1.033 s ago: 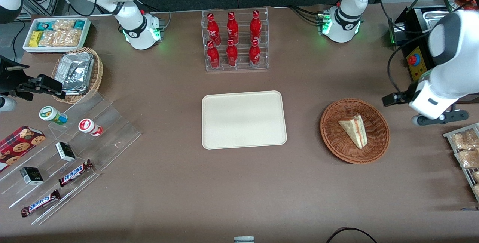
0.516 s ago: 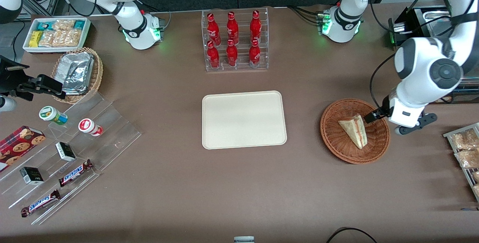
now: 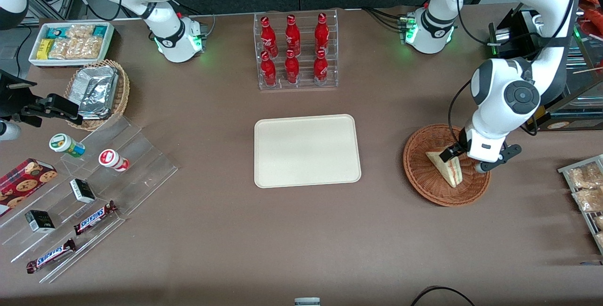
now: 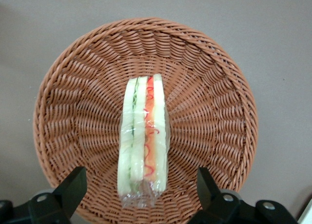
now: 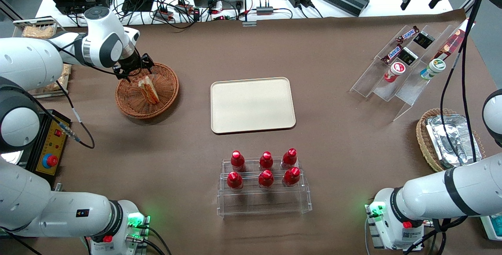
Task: Place sandwich from basket to tray
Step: 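Lower the left gripper and close it on the wrapped sandwich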
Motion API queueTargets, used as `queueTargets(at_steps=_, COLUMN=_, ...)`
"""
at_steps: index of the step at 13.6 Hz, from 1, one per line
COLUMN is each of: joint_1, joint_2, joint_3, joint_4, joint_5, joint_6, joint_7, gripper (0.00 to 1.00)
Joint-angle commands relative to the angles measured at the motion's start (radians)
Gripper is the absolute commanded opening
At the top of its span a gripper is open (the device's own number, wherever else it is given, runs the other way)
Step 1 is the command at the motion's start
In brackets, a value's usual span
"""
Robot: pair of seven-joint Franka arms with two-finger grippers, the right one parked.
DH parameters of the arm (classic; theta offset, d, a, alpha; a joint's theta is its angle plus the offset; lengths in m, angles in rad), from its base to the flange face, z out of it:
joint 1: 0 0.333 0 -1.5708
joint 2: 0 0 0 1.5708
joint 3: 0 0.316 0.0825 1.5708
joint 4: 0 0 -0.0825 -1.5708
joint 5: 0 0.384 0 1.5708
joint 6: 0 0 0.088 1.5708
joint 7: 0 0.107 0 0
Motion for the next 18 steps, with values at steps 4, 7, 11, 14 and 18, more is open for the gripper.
queueTargets(at_steps=4, joint_1=-0.015, joint_2=0.056, joint_3=0.003, joint_4=-0.010, joint_5=0.006, joint_6=0.056, joint_7=-0.015, gripper=1.00)
queueTargets(at_steps=7, joint_1=-0.014, joint_2=0.081, joint_3=0.003, joint_4=-0.011, joint_5=0.013, joint_6=0.075, joint_7=-0.014, gripper=0.99)
queueTargets(at_steps=11, joint_1=-0.014, joint_2=0.101, joint_3=0.004, joint_4=-0.011, joint_5=0.013, joint_6=0.075, joint_7=-0.014, gripper=0.14)
queueTargets(at_steps=14, joint_1=-0.014, joint_2=0.102, joint_3=0.004, joint_4=-0.008, joint_5=0.013, joint_6=0.070, joint_7=-0.007, gripper=0.00)
queueTargets(at_steps=18, joint_1=-0.014, joint_2=0.064, joint_3=0.004, joint_4=0.014, joint_5=0.015, joint_6=-0.002, joint_7=0.005, gripper=0.00)
